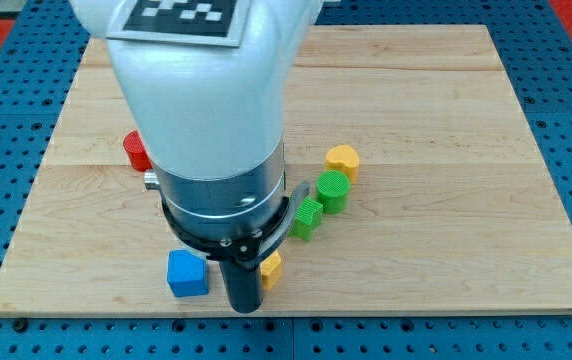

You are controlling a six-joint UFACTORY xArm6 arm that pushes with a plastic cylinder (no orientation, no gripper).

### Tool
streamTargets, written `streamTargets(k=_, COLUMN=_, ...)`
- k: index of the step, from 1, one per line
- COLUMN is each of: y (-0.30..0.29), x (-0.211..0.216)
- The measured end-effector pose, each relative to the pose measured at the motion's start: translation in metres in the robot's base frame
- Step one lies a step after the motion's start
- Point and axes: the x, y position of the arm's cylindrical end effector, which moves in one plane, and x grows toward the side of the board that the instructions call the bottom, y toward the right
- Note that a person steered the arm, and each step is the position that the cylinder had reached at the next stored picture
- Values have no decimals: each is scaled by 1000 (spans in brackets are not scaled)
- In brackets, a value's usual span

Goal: Make yellow hexagon and blue cube horizontal to each other

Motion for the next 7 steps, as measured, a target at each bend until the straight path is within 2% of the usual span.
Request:
streamTargets(k=2, y=11, x=-25)
streamTargets(k=3, y=18, x=8)
streamTargets(k=5, y=-57, x=7)
streamTargets(k=7, y=-81, x=-6)
